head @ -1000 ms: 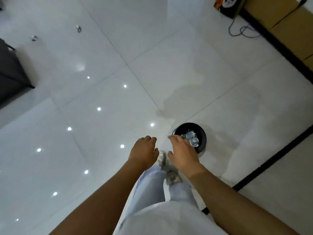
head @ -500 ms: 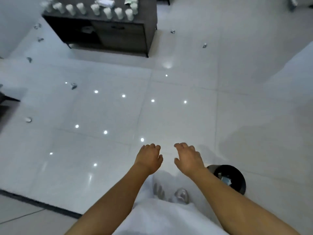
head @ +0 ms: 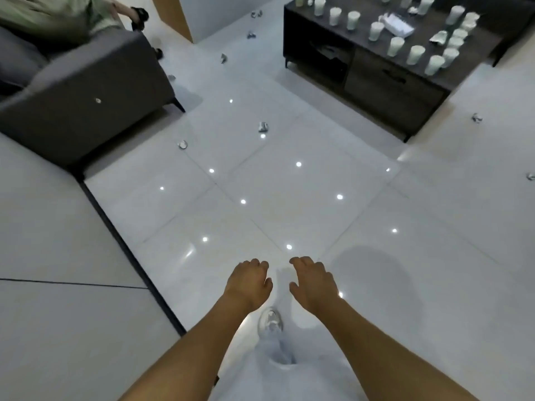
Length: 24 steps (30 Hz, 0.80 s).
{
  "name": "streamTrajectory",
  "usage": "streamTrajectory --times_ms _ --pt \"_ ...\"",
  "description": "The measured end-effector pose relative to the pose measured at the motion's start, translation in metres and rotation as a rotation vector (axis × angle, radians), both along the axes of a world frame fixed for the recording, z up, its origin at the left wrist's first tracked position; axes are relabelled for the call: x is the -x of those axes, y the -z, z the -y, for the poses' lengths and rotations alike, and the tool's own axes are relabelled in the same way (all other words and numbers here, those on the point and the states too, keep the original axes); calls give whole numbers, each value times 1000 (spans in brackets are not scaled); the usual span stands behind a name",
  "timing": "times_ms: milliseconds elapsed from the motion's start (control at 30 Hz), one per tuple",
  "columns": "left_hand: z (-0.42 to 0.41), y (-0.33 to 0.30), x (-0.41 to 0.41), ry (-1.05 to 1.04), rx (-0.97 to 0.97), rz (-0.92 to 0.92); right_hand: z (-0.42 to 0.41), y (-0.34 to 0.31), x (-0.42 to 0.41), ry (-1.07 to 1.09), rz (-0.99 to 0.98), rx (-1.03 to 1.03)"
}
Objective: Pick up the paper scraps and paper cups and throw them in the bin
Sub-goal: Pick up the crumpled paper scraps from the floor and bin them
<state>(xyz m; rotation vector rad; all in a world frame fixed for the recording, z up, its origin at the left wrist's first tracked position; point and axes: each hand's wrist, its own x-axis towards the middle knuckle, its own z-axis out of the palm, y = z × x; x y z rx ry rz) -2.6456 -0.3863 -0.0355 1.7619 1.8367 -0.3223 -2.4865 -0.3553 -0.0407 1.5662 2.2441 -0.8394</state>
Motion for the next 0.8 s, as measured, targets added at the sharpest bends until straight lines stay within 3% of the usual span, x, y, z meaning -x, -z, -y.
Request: streamTrajectory --times_ms 333,800 --pt "-98 4 135 -266 -1 25 -132 2 136 -156 3 48" --pt "-309 7 303 -602 -58 85 -394 6 319 -327 32 56"
